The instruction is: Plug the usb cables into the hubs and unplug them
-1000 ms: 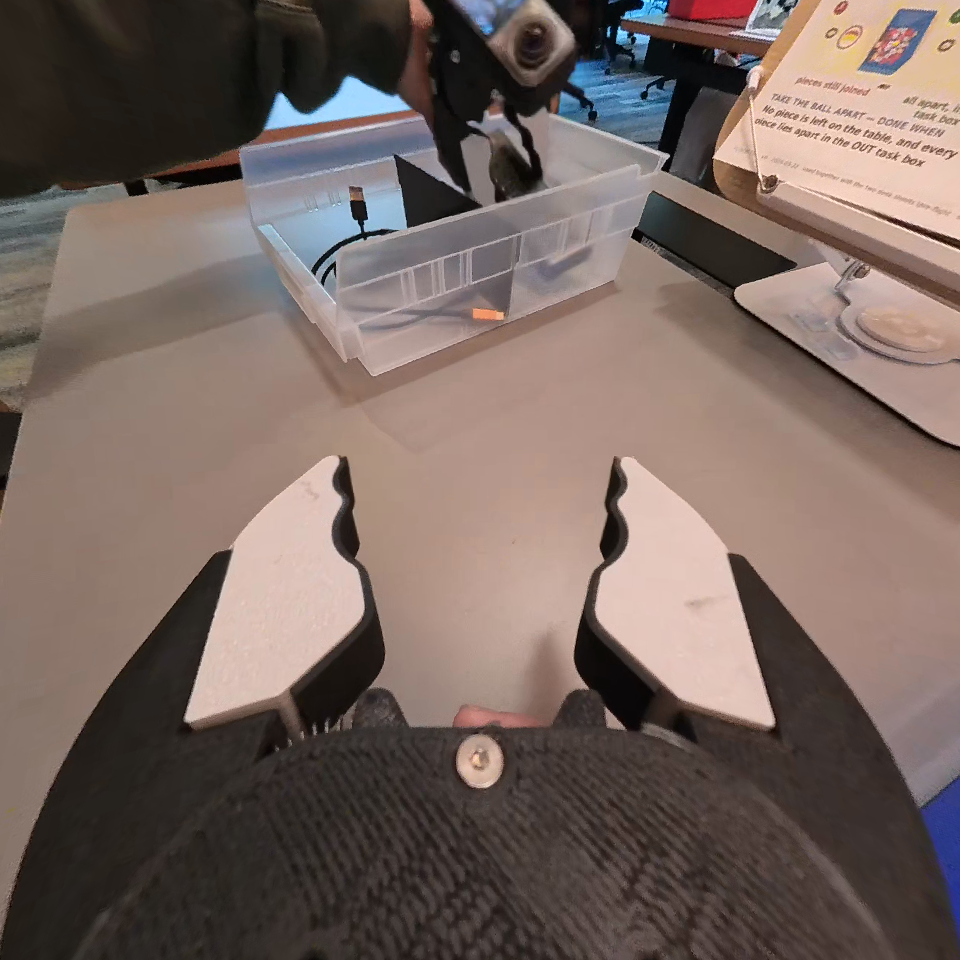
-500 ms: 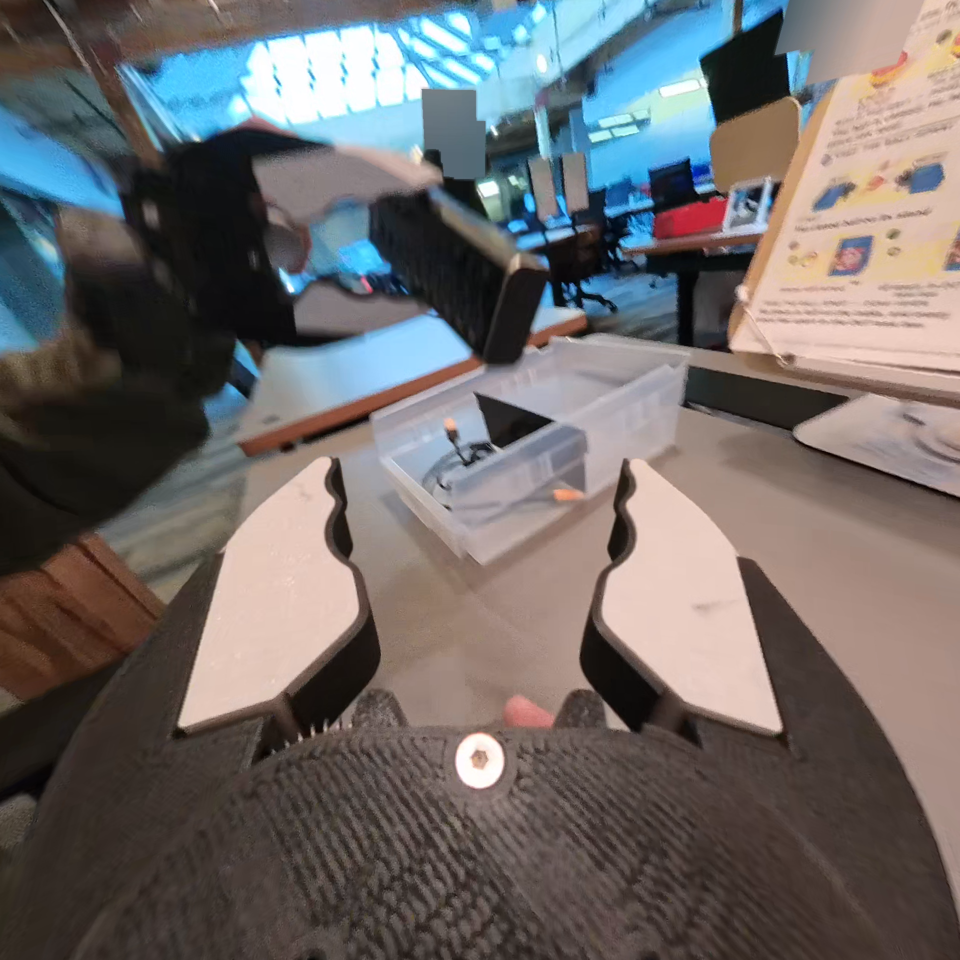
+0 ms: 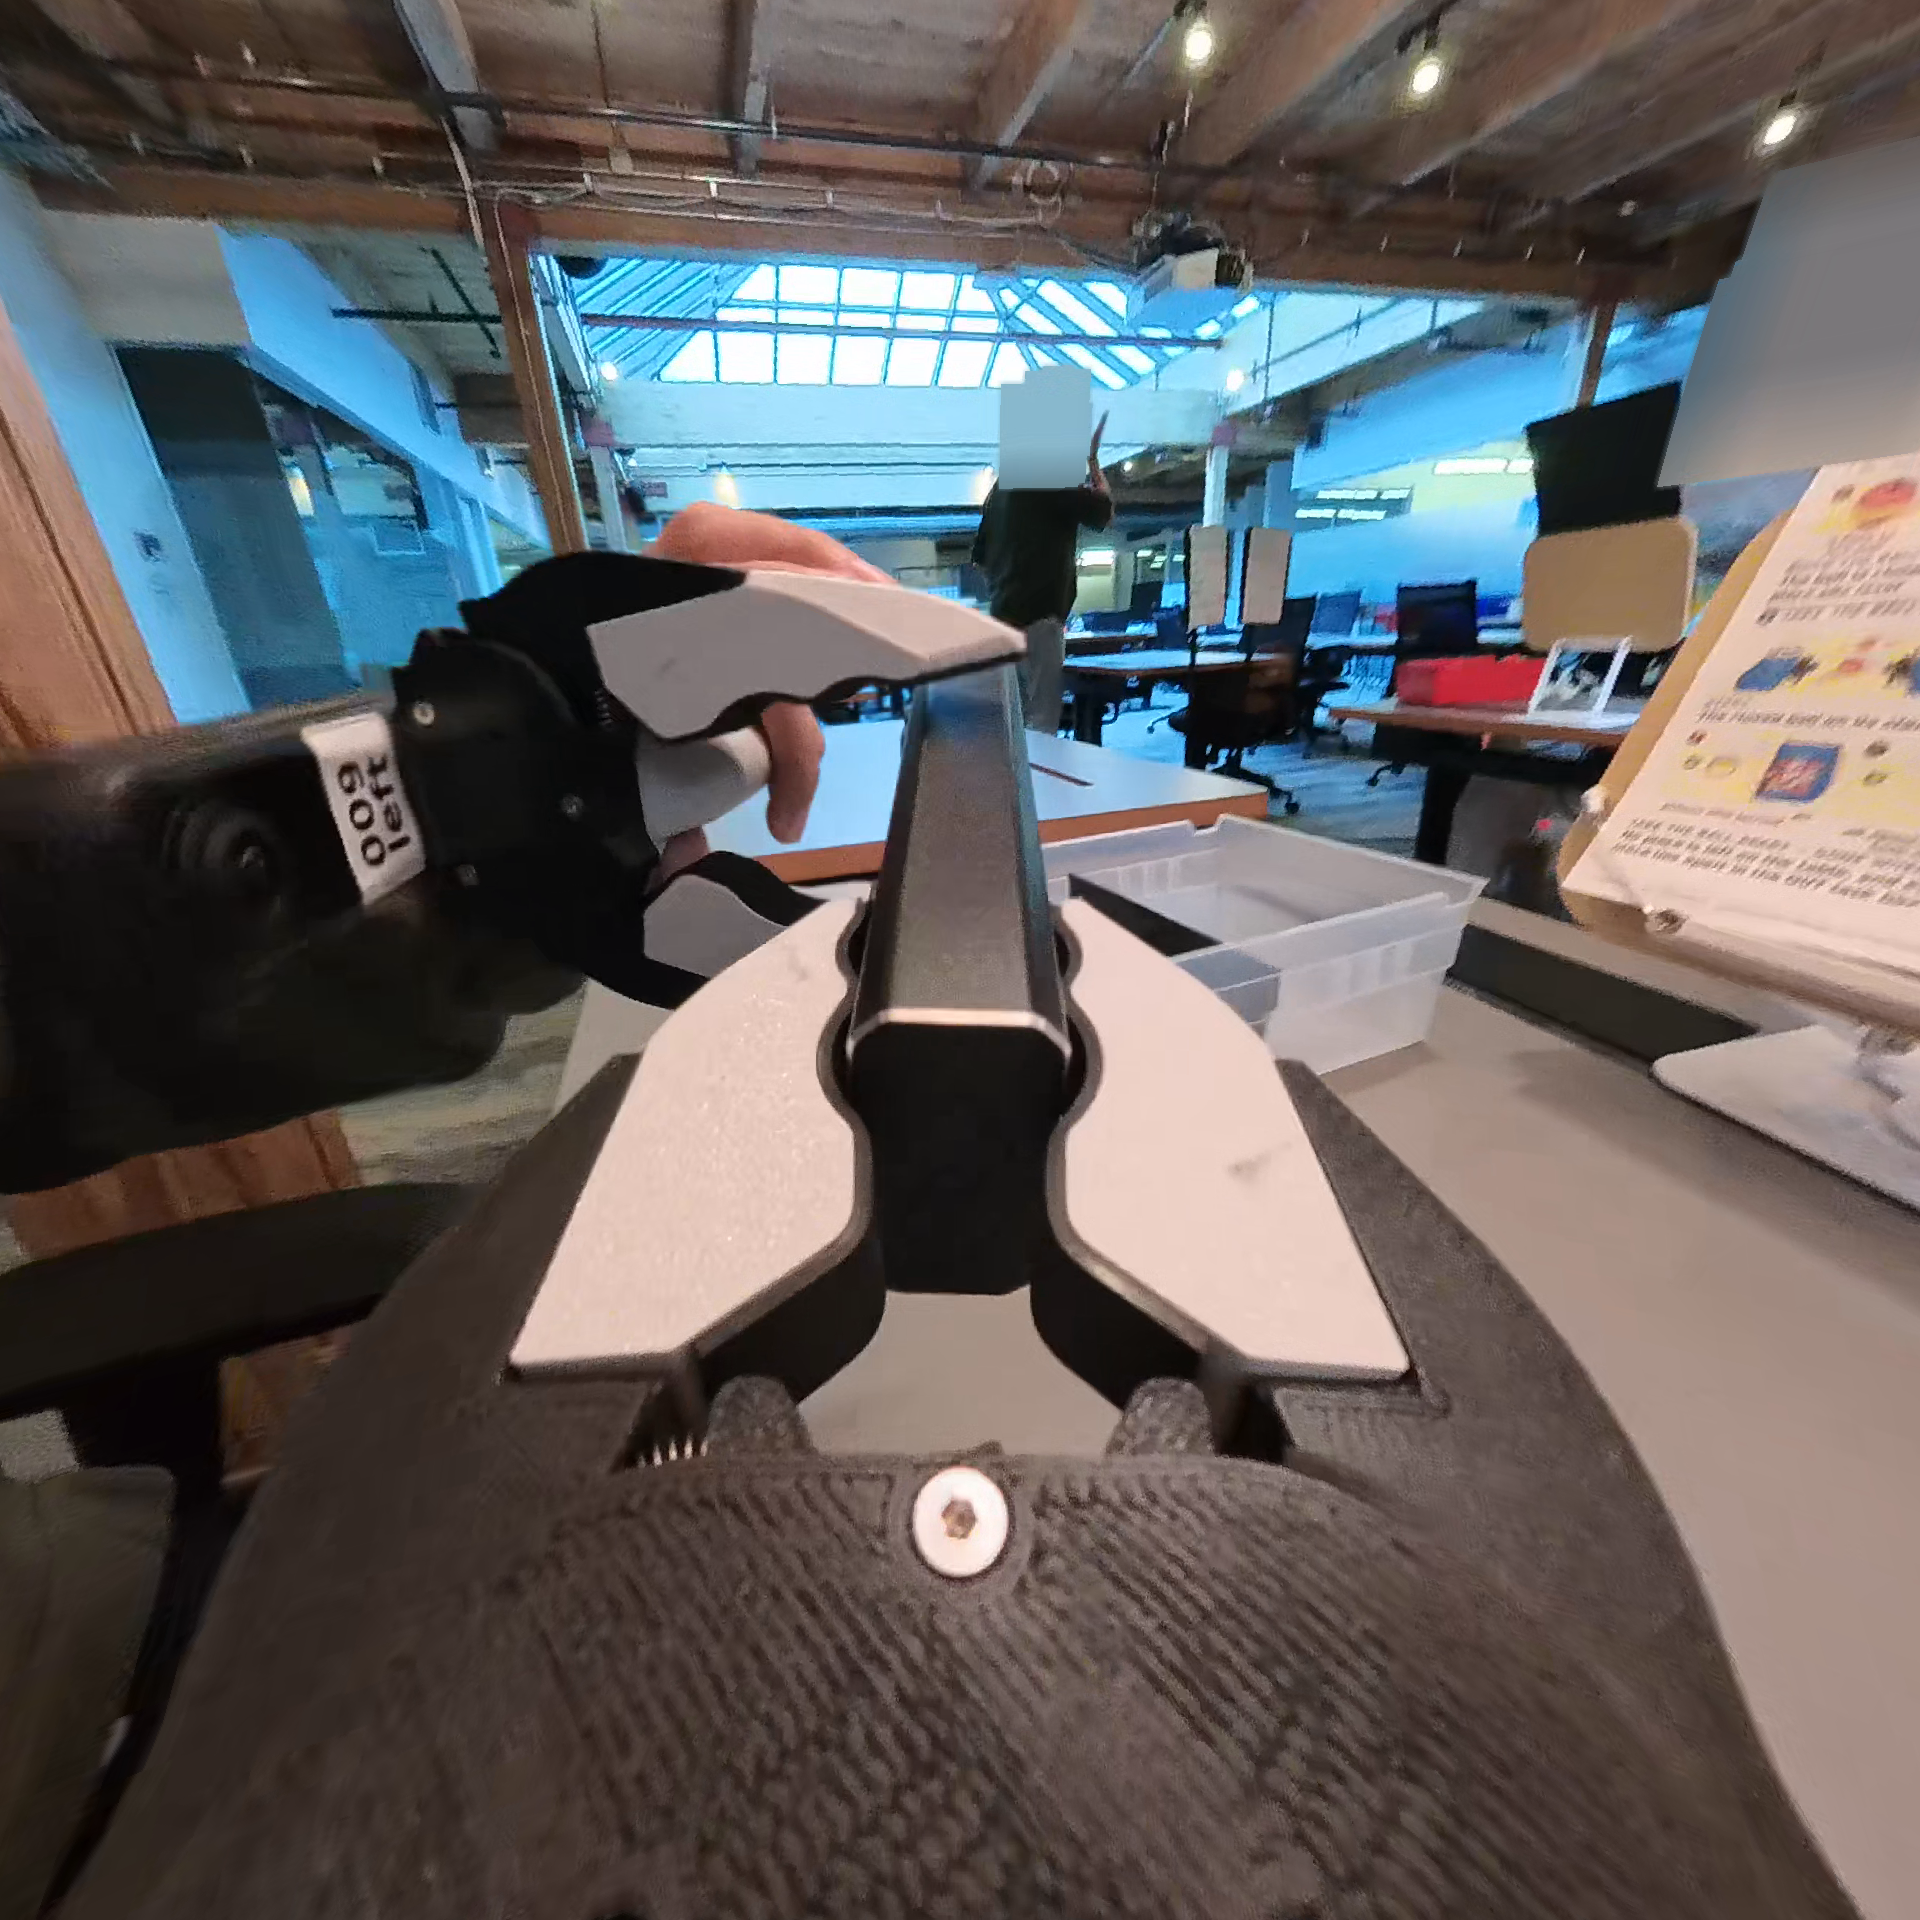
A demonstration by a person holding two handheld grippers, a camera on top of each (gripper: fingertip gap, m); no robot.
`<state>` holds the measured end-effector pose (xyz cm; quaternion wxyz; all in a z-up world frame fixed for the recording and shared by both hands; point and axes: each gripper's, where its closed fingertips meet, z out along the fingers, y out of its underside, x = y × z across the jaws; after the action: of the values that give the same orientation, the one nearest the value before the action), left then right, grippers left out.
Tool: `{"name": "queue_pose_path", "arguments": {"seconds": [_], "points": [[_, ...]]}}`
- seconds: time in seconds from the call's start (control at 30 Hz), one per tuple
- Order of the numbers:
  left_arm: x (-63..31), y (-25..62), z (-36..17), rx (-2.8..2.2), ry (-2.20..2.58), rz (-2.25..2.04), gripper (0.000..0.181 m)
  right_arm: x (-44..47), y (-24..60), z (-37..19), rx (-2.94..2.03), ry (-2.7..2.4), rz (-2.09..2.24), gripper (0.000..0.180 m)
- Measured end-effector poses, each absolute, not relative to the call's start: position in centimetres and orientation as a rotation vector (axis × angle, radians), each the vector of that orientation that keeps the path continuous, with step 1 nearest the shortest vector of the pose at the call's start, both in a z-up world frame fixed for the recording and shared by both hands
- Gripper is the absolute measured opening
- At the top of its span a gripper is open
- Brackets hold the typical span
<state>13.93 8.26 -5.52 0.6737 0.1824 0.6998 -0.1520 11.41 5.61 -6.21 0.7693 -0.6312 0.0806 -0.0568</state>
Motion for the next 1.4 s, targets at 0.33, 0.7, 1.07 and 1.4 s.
{"name": "queue_pose_path", "arguments": {"seconds": [0.33, 0.7, 1.07, 1.4], "points": [[12.7, 11.6, -9.6, -0.992, 1.510, -1.796, 0.075, 12.3, 4.1, -7.3, -1.439, 0.184, -0.151, 0.031], [10.9, 10.7, -17.3, -1.643, 1.354, -2.295, 0.091, 11.9, 4.9, -7.6, -1.548, 0.128, -0.263, 0.031], [12.4, 7.8, -9.1, -1.659, 0.978, -3.160, 0.091, 9.4, 6.0, -6.7, -1.443, -0.073, -0.438, 0.031], [14.2, 8.4, -6.7, -1.241, 1.345, -2.809, 0.061, 10.2, 5.6, -8.9, -1.513, 0.073, -0.139, 0.073]]}}
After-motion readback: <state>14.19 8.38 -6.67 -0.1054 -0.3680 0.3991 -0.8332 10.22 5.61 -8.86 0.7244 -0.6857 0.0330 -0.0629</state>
